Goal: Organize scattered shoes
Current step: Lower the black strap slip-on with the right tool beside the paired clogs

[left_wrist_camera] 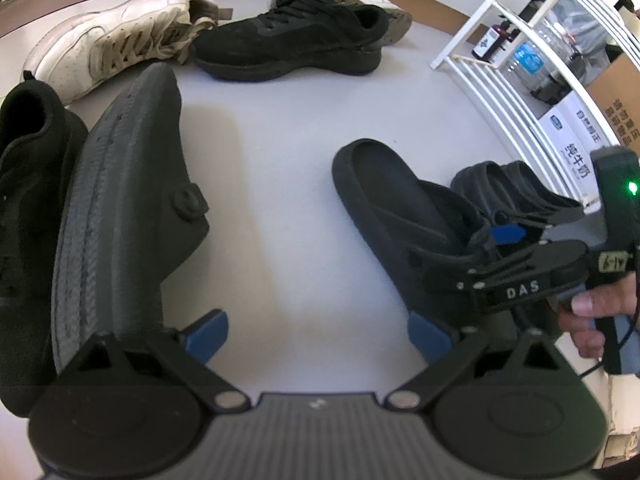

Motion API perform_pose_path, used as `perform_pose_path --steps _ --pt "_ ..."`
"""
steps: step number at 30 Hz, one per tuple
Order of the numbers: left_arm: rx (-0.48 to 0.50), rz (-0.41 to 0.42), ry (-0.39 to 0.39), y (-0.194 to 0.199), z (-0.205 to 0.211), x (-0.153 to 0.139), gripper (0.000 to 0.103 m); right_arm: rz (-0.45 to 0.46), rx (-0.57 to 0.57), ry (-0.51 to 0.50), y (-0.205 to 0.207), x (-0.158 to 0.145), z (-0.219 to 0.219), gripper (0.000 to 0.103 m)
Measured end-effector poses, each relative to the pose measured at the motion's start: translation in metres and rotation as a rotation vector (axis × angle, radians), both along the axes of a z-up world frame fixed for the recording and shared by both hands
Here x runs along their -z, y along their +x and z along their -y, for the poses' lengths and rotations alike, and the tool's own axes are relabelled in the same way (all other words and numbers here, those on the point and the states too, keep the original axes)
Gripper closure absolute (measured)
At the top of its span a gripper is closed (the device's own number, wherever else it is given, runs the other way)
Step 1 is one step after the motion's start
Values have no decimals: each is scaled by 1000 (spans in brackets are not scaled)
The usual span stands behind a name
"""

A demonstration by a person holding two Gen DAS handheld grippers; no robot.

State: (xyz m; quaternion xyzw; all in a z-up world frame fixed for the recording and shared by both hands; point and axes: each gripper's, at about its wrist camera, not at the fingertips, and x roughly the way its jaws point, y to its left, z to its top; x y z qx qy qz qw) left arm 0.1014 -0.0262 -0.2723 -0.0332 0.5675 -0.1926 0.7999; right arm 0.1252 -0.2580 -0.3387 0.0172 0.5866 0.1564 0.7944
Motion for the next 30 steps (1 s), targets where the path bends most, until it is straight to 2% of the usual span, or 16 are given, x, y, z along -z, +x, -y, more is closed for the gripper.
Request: perform_pose_path --steps 7,16,23,30 --pt "1 1 -5 0 -1 -1 5 4 6 -5 -3 1 4 2" --pt "-3 -3 -4 1 -3 2 5 -47 122 -12 -3 2 5 2" --pt "6 -3 0 3 1 3 5 -57 150 -8 -4 4 3 3" --pt "14 -5 3 5 5 5 5 -26 118 -13 -6 6 2 3"
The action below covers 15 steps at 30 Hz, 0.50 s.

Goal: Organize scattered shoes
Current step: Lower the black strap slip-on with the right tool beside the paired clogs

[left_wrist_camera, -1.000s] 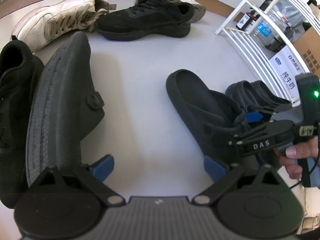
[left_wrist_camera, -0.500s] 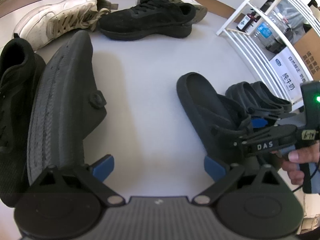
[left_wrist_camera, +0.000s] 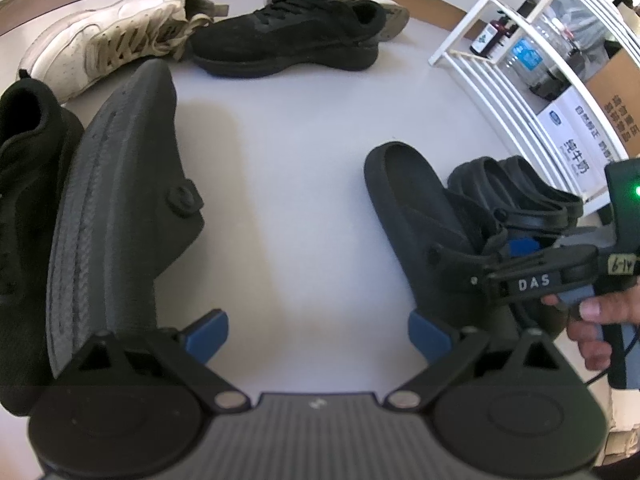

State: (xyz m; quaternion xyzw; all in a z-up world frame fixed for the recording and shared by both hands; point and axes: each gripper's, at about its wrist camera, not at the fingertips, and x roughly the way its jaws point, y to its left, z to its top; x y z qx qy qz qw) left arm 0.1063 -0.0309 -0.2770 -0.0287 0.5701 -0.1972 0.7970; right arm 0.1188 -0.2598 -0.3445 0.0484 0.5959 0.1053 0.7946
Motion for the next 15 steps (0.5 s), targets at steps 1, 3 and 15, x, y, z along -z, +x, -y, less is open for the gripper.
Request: perform_pose_path --steps 1,3,15 --pt "1 0 0 0 0 0 5 4 -6 -4 0 0 -1 3" --pt "-1 2 -1 -1 -1 0 5 10 -13 -9 -1 0 -2 3" --pt "-8 22 -8 -3 -4 -8 5 29 -77 -40 -2 -3 -8 3"
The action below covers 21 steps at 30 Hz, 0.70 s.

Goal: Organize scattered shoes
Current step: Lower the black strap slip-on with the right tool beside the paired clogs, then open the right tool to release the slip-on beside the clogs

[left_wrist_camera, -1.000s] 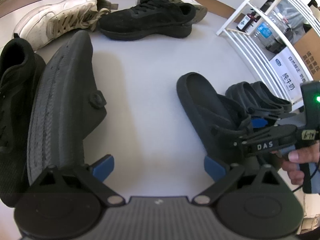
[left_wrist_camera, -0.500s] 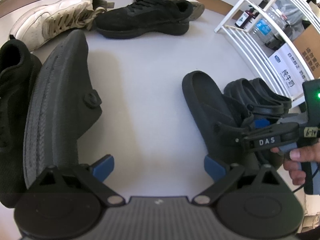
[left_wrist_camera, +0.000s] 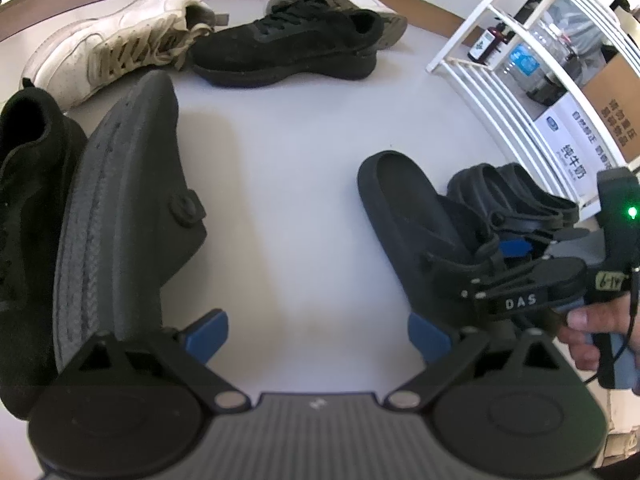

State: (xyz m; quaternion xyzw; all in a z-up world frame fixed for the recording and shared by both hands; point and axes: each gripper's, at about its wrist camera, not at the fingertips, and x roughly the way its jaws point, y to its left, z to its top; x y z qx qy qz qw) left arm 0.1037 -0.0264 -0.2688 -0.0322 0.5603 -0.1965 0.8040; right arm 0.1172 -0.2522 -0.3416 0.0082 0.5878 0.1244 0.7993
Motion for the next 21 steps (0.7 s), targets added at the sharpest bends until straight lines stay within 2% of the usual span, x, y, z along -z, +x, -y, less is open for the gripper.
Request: perform_pose_path --steps 6,21 --pt "-9 48 12 4 -4 -14 5 -29 30 38 0 -5 4 2" --pt "-116 128 96 7 -46 -34 5 71 64 82 -13 -50 9 2"
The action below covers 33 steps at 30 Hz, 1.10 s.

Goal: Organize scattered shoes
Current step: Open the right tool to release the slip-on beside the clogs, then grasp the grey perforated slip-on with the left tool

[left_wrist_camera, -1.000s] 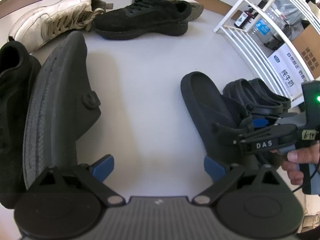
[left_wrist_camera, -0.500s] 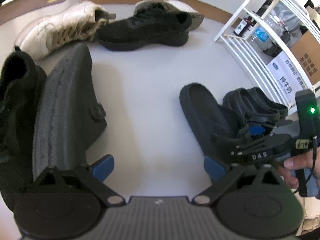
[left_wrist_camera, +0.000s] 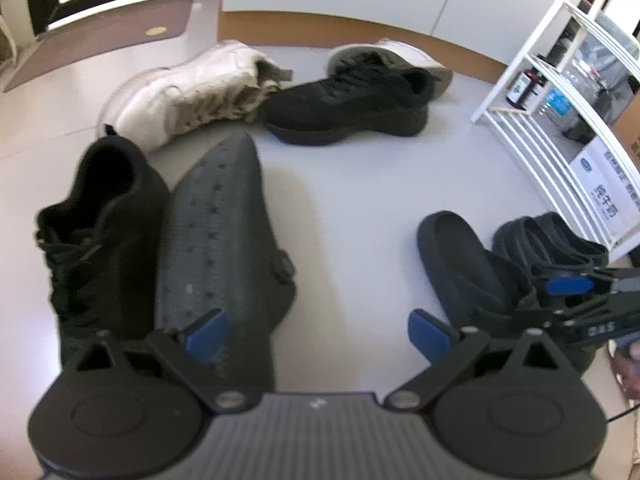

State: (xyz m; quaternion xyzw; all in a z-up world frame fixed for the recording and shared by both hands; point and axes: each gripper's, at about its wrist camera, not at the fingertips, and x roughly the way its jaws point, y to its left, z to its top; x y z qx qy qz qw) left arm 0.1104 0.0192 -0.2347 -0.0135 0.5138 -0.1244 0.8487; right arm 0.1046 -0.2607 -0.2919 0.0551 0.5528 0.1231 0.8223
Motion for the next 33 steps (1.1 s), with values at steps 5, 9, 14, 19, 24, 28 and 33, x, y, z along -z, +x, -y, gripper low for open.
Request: perform_pose_path --steps 5,9,14,19,24,28,33 --pt "-24 10 28 -1 -9 1 5 25 6 2 -3 -12 1 2" --pt "-26 17 66 0 -13 6 5 47 11 19 -6 -22 0 2" --pt "-57 -4 88 5 -24 18 5 57 -21 24 -8 -25 -7 2" --pt "-87 -10 100 12 -34 27 5 46 -42 25 -9 -22 -12 2" --pt "-100 -29 103 20 -40 36 5 33 -53 29 -11 -19 -13 2" --pt "-111 -30 110 22 -44 44 5 24 -63 31 -12 -17 -15 2" --pt "-153 -69 45 23 -55 52 3 18 -71 31 -14 -15 -15 2"
